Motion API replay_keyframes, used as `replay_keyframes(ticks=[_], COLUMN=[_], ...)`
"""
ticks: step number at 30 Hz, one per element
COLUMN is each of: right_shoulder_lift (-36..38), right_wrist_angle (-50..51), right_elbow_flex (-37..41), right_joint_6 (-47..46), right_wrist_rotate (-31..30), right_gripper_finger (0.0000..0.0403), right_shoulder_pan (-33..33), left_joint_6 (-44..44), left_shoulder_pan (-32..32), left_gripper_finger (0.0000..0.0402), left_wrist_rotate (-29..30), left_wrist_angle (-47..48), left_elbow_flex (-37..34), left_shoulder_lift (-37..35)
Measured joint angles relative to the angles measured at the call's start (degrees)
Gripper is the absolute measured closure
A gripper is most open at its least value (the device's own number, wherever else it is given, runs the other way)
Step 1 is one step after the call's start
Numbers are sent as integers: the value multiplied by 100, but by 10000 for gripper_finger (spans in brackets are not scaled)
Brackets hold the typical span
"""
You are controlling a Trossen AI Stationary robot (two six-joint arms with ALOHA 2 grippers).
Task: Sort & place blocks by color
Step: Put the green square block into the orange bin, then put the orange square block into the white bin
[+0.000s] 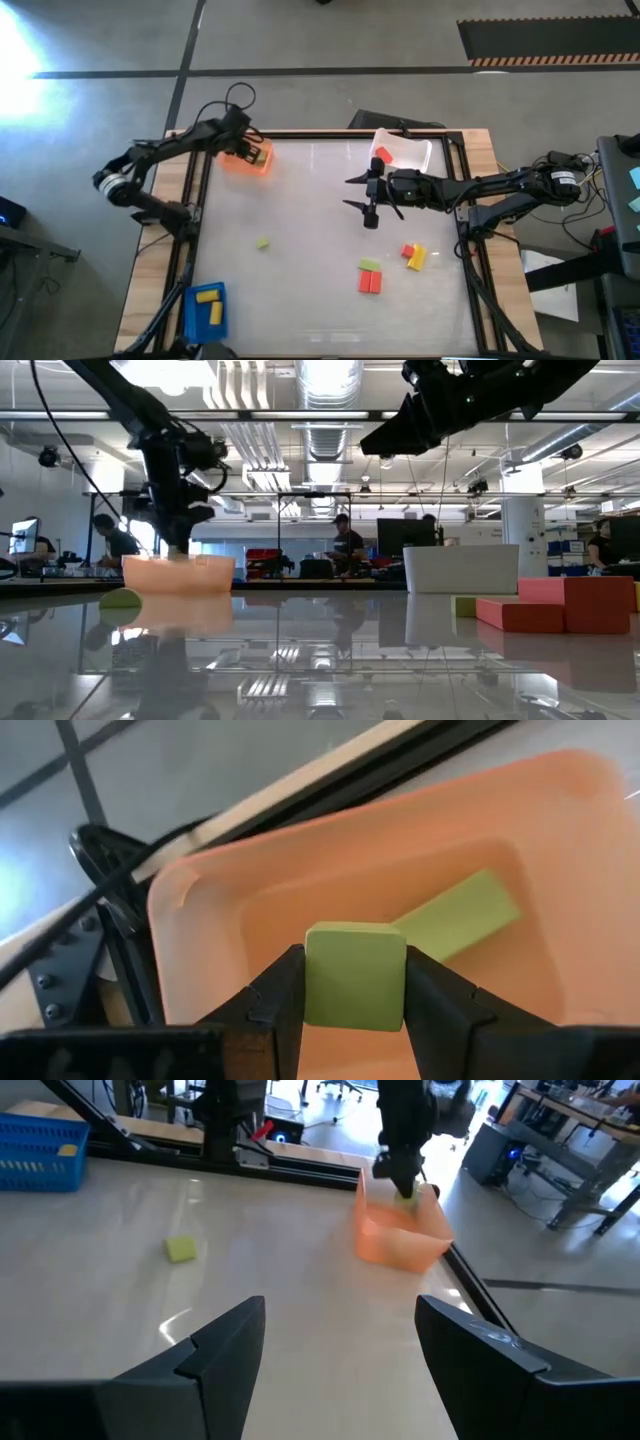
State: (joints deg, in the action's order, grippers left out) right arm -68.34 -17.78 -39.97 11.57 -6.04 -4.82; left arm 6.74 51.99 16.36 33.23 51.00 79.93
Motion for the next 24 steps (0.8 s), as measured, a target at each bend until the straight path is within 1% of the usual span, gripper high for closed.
replay_keyframes(ticks=[6, 10, 13, 19, 24], right_shoulder_lift=[0, 0, 0, 0, 0], right_wrist_angle=[7, 8, 9, 63, 119], right_elbow_flex=[0, 1, 4, 4, 4], right_joint_6=[0, -1, -2, -47, -344], right_wrist_rotate=[0, 0, 0, 0, -1], right_gripper_finger=[154, 154, 154, 154, 154], right_shoulder_pan=[0, 0, 0, 0, 0], left_joint_6=[218, 234, 209, 188, 188], left_shoulder_pan=[296, 356, 372, 363, 141], left_gripper_finger=[282, 243, 227, 222, 220], left_wrist_rotate=[19, 45, 69, 150, 162], left_wrist_angle=[-44, -192, -292, -251, -70], left_elbow_flex=[0, -2, -2, -4, -2], left_shoulder_lift=[460, 609, 644, 510, 11])
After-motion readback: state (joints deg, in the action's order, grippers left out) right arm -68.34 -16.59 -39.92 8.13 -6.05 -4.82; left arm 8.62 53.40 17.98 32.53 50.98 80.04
